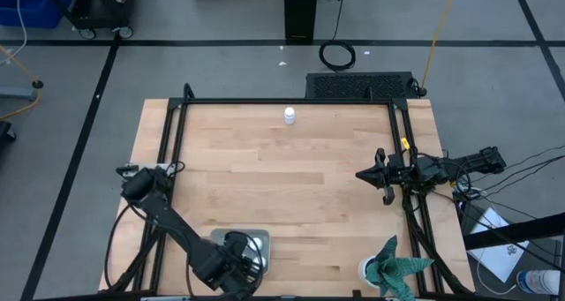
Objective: Pick and place pill bottles into a basket
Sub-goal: Put the white medicine bottle into the gray bin
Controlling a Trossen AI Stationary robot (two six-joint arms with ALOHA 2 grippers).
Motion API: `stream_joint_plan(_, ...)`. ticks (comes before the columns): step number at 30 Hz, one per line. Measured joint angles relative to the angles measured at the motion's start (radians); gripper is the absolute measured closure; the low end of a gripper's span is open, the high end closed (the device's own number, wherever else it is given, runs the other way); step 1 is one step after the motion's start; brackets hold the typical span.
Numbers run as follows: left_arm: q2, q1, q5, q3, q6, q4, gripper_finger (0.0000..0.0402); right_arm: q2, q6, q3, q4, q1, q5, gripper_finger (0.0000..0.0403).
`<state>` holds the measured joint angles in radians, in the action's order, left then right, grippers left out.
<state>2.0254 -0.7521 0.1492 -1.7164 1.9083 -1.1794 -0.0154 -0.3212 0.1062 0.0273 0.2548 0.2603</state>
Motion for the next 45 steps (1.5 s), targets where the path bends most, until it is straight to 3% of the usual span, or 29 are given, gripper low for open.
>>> stream_joint_plan(18,0.046,0.012,0.011,0.018,-0.076,0.014,0.0238,0.000,0.000,0.000,0.000,0.000,0.000,0.0399)
stream_joint_plan(25,0.046,0.017,0.009,0.018,-0.091,0.015,0.0210,0.000,0.000,0.000,0.000,0.000,0.000,0.0399)
stream_joint_plan(32,0.046,0.018,0.017,0.018,-0.100,0.075,0.0219,0.000,0.000,0.000,0.000,0.000,0.000,0.0399)
stream_joint_plan(45,0.045,0.018,0.005,0.018,-0.060,0.083,0.0174,0.000,0.000,0.000,0.000,0.000,0.000,0.0399)
